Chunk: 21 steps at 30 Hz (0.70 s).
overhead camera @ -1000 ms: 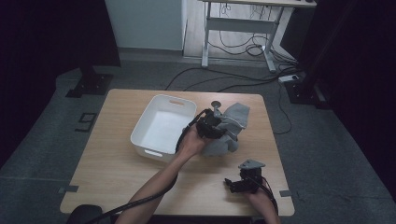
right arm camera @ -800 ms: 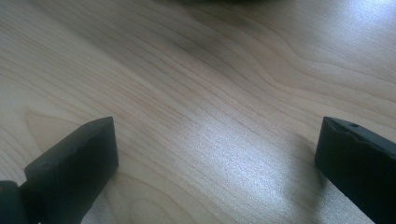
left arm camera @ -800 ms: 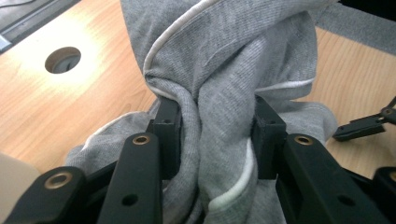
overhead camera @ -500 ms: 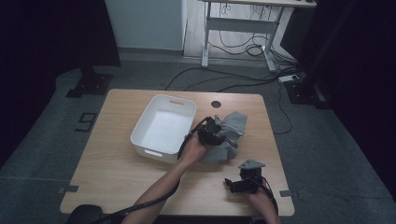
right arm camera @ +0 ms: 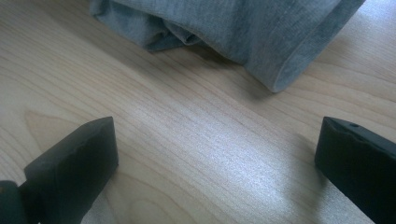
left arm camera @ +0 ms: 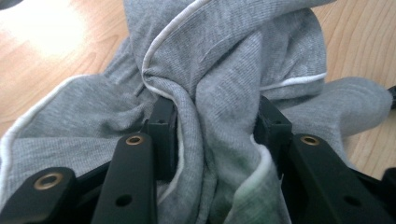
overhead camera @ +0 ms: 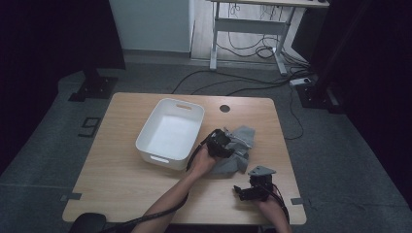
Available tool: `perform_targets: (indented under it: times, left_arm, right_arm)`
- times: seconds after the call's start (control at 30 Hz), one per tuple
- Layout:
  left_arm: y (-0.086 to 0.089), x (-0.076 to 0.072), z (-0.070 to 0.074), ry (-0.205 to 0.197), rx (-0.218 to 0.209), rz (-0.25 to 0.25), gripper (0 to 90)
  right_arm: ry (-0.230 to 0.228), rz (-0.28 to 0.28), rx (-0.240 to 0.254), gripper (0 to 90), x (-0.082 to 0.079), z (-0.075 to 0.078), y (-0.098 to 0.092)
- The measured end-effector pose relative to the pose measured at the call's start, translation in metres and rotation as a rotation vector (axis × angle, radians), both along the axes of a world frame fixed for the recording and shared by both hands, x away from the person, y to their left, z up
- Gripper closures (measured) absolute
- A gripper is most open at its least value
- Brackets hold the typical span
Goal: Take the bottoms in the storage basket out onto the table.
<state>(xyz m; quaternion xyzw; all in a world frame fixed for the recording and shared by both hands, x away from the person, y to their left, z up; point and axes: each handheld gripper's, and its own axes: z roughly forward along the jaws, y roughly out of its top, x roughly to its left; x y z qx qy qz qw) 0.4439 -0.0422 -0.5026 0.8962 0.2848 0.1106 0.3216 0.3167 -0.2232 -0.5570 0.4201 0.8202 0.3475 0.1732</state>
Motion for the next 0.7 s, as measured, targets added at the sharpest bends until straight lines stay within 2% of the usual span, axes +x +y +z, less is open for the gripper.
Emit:
perform_targets:
  times: [0.37,0.5,0.7]
  left_arm:
    - [-0.0027,0.0001,-0.0026,-0.021,0.021,-0.011,51.7]
    - [-0.0039,-0.0003,-0.0012,-0.029,0.029,-0.009,46.4]
    - [-0.0045,-0.001,0.0017,-0.043,0.03,-0.007,33.6]
  right_arm:
    - [0.0,0.0,-0.001,0.0,0.0,0.0,0.0]
    - [0.0,0.0,0.0,0.0,0.0,0.0,0.0]
    - [0.0,0.0,0.0,0.0,0.0,0.0,0.0]
